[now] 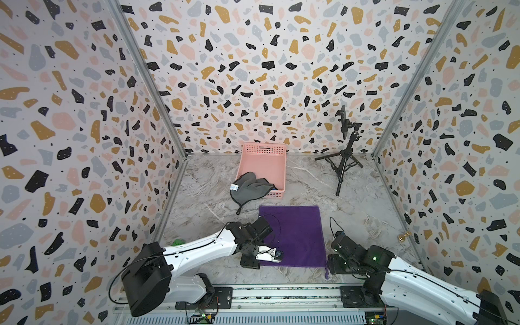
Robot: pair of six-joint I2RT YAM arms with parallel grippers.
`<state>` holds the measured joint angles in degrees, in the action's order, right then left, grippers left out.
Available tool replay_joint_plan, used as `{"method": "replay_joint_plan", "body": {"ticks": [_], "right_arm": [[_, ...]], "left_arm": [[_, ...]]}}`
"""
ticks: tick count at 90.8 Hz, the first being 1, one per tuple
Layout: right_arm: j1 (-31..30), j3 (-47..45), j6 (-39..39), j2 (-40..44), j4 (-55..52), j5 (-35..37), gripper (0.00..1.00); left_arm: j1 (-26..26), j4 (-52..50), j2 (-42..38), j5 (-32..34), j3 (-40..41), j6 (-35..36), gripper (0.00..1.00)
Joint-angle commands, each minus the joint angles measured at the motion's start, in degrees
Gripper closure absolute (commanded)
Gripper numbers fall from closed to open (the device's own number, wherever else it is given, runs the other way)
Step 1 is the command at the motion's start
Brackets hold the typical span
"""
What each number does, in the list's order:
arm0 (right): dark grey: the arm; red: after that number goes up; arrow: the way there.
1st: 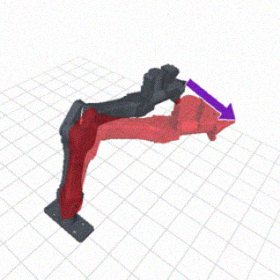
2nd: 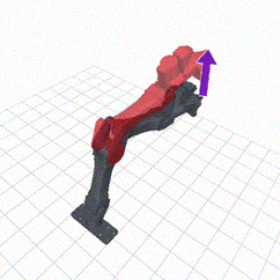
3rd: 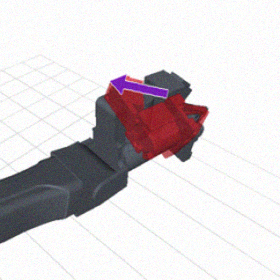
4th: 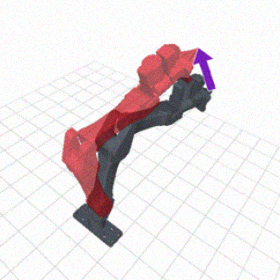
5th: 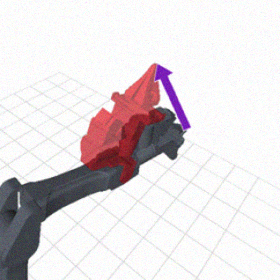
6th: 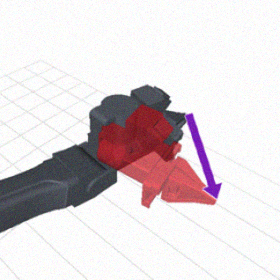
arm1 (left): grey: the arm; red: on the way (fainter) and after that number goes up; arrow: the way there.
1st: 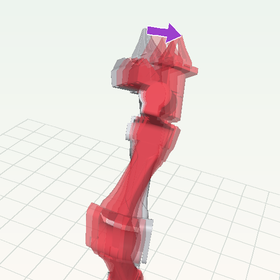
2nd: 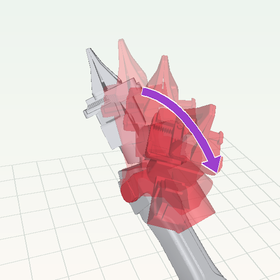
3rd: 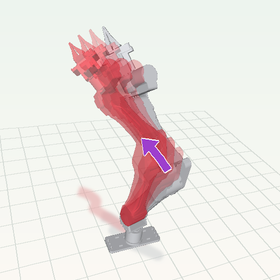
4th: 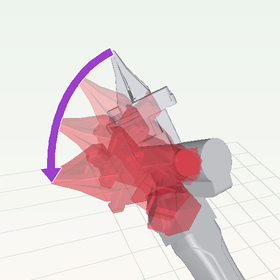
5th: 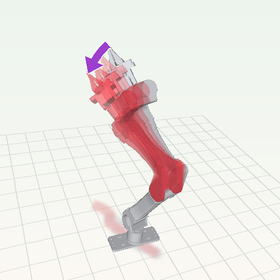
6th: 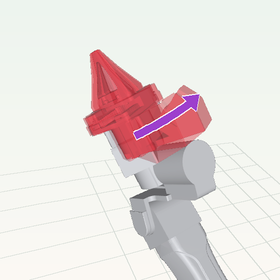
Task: Fold the square dishcloth
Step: Flatten out the cleaning item at the center of the board, then fold the cleaning item at the center of the board.
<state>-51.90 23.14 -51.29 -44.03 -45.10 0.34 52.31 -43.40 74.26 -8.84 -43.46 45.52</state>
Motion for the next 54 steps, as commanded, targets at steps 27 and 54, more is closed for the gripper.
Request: {"method": "replay_joint_plan", "body": {"ticks": [27,54], "right_arm": [[-3.64,0.02,2.52,-9.05,8.43,-3.69,0.53],[-4.27,1.94,3.38,-11.51,7.29,-2.12,1.0]], "left_arm": [[0.6,6.12,6.92,0.03,1.72,0.48,0.4],[1.27,7.94,10.7,7.97,3.35,-0.07,0.72]]}}
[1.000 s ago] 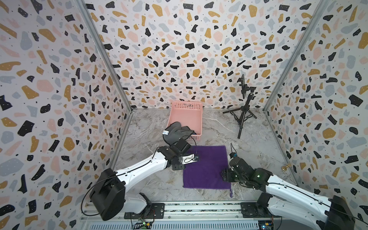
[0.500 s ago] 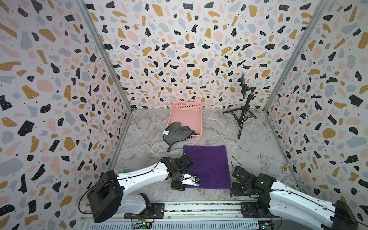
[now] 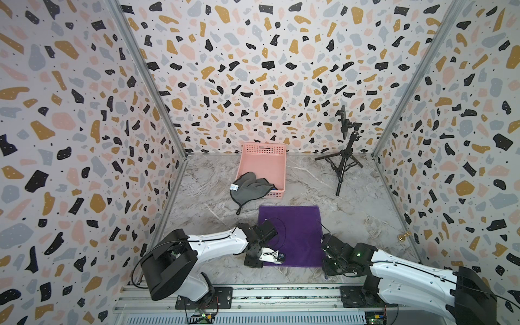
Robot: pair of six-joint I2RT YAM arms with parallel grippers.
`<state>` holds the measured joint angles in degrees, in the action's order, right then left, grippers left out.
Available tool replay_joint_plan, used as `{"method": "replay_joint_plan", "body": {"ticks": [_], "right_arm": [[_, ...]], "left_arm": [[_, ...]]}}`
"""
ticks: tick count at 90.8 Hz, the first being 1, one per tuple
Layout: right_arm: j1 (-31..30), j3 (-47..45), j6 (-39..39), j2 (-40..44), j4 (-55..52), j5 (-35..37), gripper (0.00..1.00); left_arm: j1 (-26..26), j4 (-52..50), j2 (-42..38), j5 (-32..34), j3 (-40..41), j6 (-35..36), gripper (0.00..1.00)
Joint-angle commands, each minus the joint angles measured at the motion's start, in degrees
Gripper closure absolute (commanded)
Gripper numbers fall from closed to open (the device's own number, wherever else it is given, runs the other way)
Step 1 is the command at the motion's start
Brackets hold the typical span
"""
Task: Fold the square dishcloth
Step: Fold the cleaning item at the center of the board.
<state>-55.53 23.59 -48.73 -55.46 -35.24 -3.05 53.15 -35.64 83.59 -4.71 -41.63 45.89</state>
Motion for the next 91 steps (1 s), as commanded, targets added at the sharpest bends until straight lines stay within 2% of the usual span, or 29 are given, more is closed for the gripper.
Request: {"method": "replay_joint_plan", "body": {"ticks": [1,8,27,38,48,63,79,91], "right_arm": [[-0.68,1.69,0.83,0.18,-2.78,1.37,1.0],[-1.47,3.04,0.47,3.12,-5.73,3.05,1.0],[-2.99,4.83,-0.71,10.05,-14.26,6.42,1.0],[-5.25,6.18,-2.45,12.62,-17.91,8.7,1.0],[-9.67,7.94,-3.76,13.74,-20.71,10.78,1.0],[-13.65,9.64,-5.51,14.13,-22.59,12.61,1.0],[-14.26,12.34,-4.84,14.66,-23.29,14.23,1.0],[-14.06,15.95,-1.56,9.77,-22.94,17.67,1.0]], "left_arm": [[0.5,0.02,1.38,3.88,1.44,-0.53,0.76],[0.52,-1.74,0.85,3.71,0.48,-1.29,1.0],[0.55,-7.47,-5.93,2.34,0.32,-2.86,1.0],[0.52,-9.35,-10.1,2.79,0.91,-3.35,1.0],[0.5,-11.76,-12.87,2.78,1.01,-4.57,1.0],[0.55,-14.12,-16.85,3.14,1.97,-5.54,1.0],[0.46,-15.31,-19.72,4.34,1.7,-6.21,1.0],[-2.31,-11.77,-17.87,8.11,-0.54,-6.56,1.0]]}}
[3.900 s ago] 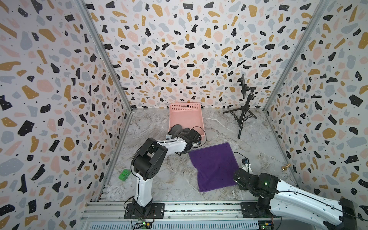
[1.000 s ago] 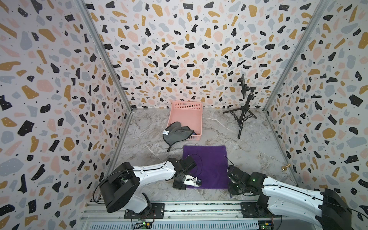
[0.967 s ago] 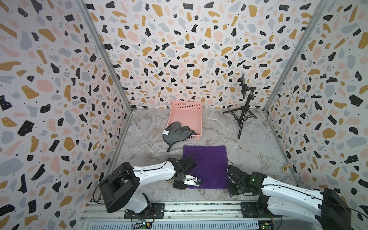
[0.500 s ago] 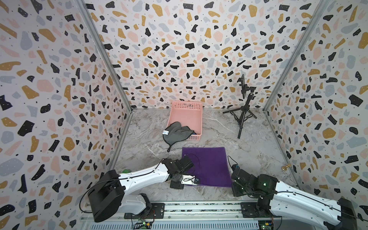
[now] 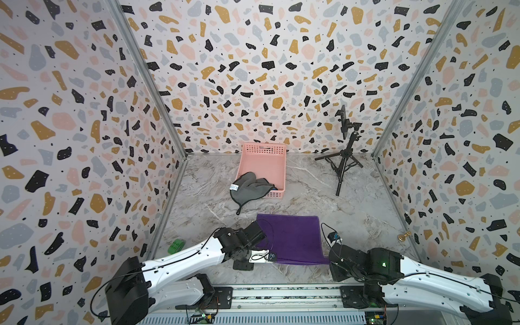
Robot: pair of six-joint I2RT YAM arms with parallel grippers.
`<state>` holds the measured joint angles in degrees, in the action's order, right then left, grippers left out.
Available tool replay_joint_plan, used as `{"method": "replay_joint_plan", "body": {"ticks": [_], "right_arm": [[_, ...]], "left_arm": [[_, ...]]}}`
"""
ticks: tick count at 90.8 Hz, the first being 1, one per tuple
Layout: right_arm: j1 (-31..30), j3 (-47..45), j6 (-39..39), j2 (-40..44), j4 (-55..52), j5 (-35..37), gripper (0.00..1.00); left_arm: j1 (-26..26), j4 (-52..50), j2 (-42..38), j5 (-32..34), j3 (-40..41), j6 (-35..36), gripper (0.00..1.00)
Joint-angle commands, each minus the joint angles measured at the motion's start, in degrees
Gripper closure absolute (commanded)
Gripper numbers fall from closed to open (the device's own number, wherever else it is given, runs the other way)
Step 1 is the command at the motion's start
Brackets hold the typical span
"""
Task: Fold the square dishcloth
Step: Fold the cleaning item at the center of the board.
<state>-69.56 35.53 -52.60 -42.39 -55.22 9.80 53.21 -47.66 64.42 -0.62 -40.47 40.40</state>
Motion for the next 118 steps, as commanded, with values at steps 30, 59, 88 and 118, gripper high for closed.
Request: {"method": "replay_joint_plan", "body": {"ticks": [30,59,88,118], "right_arm": [[12.67,12.12,16.28,-23.49,4.12,-0.41,1.0],[20.89,18.76,21.96,-34.66,8.97,-1.42,1.0],[27.27,21.68,23.32,-44.44,13.56,-2.6,1.0],[30.29,22.48,23.62,-46.06,14.27,-1.03,1.0]], "left_arm": [[-13.69,4.64,14.92,1.36,-11.48,1.6,1.0],[-19.1,10.77,22.42,3.35,-15.69,2.01,1.0],[-20.34,19.15,29.38,7.17,-17.81,-0.86,1.0],[-20.52,24.17,34.11,9.04,-20.89,-4.13,1.0]]}}
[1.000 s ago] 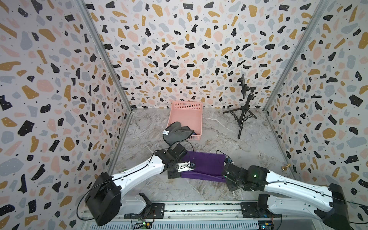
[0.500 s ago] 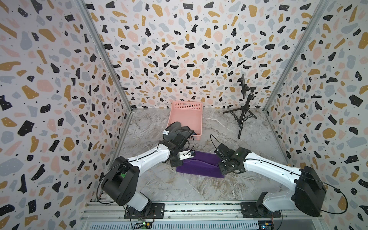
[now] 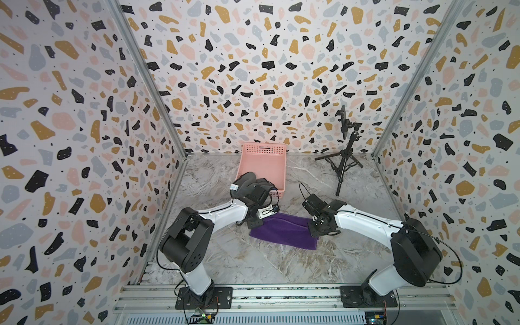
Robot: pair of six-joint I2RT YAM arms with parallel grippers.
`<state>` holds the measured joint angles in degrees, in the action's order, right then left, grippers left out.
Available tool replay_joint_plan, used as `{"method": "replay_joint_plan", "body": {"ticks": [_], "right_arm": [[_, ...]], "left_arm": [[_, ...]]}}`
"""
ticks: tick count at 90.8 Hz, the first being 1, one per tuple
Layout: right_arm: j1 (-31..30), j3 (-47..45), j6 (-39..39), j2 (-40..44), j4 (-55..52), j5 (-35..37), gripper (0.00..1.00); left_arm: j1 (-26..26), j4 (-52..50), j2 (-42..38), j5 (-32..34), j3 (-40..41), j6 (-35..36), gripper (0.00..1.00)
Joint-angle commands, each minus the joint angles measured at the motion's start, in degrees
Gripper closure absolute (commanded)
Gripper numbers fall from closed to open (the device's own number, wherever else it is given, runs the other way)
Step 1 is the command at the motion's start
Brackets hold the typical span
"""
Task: Fold the square dishcloth
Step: Fold the cleaning item at the center of the board.
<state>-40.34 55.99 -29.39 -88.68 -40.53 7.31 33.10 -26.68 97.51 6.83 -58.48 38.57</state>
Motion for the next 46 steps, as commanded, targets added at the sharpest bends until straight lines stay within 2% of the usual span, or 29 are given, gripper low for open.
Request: {"method": "replay_joint_plan", "body": {"ticks": [1,7,14,19,26,32,38,46], "right_arm": [[1.23,2.06,0.39,0.16,-0.38,1.56,1.0],[1.84,2.11,0.22,-0.12,-0.06,2.76,1.0],[2.37,2.51,-0.04,-0.69,0.35,4.21,0.84],[2.43,2.9,-0.09,-1.35,0.51,5.89,0.71],[2.69,3.22,-0.44,-2.25,0.58,8.85,0.5],[2.89,3.25,-0.62,-2.57,0.58,11.5,0.44],[2.9,3.05,-1.1,-1.66,0.46,13.73,0.4],[2.35,2.37,-1.34,1.74,0.69,14.6,0.39]], "left_arm": [[-0.41,3.33,1.15,1.73,-3.01,-2.54,1.0],[-0.49,4.42,1.99,3.07,-3.61,-3.45,1.0],[-0.58,6.22,3.15,5.33,-4.06,-4.25,1.0],[-0.58,7.14,4.14,7.21,-4.46,-4.93,0.94],[-0.58,8.99,4.63,9.55,-4.37,-5.75,0.77],[-0.58,10.09,4.06,10.49,-3.83,-5.98,0.63],[-0.58,10.44,3.02,10.71,-3.45,-6.34,0.57],[-0.58,8.56,0.79,8.98,-3.15,-6.56,0.49]]}}
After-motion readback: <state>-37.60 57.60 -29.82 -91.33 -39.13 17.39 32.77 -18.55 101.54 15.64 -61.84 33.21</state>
